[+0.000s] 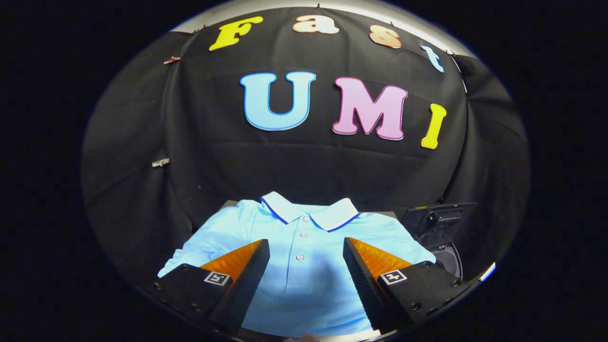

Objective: Put the clothes into the washing machine and then close the washing machine lid.

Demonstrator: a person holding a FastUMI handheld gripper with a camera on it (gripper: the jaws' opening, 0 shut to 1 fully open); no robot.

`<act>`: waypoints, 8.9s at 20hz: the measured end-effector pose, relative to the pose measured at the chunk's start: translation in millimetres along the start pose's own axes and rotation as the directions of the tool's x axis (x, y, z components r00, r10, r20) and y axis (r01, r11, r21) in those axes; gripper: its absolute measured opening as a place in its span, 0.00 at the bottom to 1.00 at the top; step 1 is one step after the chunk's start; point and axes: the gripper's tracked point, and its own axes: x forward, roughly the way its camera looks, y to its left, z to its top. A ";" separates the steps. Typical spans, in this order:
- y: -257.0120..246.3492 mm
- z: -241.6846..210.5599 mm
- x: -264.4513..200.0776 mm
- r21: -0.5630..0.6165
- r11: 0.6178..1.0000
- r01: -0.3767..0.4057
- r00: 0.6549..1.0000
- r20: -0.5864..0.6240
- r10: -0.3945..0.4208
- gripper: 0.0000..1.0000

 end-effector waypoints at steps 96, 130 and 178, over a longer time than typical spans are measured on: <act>-445.2 -267.9 128.3 -0.001 0.986 0.167 0.833 -0.536 -0.142 0.05; -434.3 -116.7 72.5 0.050 0.992 0.114 0.966 -0.239 -0.099 1.00; -433.6 -11.8 115.6 0.075 0.991 0.109 0.974 -0.206 -0.091 1.00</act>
